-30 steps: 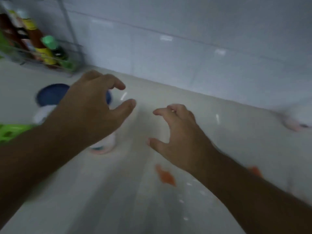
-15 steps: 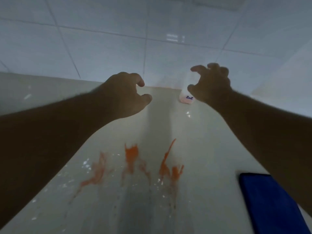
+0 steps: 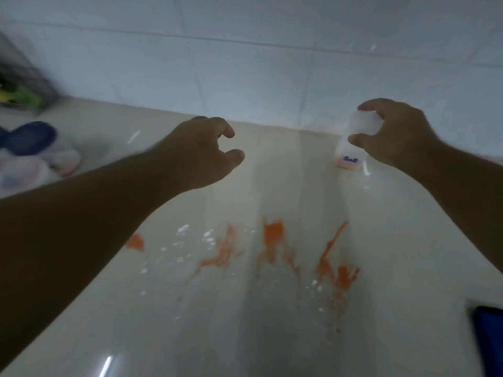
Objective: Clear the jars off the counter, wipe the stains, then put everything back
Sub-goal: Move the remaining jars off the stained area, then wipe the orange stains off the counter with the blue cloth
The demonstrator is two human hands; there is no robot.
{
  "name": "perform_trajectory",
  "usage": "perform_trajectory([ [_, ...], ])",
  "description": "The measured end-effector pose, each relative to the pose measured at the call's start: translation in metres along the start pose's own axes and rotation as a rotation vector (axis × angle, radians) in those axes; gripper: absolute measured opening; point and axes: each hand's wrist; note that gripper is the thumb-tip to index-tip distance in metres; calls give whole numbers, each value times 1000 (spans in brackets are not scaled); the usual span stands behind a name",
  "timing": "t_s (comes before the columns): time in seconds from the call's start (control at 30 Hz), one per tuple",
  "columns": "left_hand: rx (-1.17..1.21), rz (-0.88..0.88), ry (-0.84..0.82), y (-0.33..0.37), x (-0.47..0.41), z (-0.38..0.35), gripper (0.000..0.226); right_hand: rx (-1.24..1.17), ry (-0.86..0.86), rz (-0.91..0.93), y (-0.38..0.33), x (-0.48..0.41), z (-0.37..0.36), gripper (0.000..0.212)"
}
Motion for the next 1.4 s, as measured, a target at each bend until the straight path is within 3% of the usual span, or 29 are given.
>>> perform_trajectory([
  [0.23,97,208,50,-171,51,54,37,-140,-101,214,-204,44,-69,59],
  [0.47,-5,308,142,-336,108,105,36,-259,-281,412,-425,80,-179,63],
  [0.7,101,371,170,-428,131,132,41,-180,-374,472,-541,87,-250,62],
  [0.87,185,321,171,-441,131,138,41,-141,-371,443,-558,84,-266,65],
  [1.0,201,177,262,-418,126,144,45,-186,-397,435,-545,93,-257,81],
  [1.07,219,91,283,-393,124,142,49,-163,-347,435,-524,106,-242,78],
  [1.27,273,-89,70,-291,128,95,44,27,-218,197,-397,162,-170,58],
  [1.4,276,-169,20,-202,147,54,41,79,-138,-11,-283,213,-102,49],
])
Point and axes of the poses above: each hand's wrist, its own x-axis away from the middle knuckle, its own z-axis out of the back of the hand, y = z × x, and after that the axes turned 13 degrees about z, right-handed
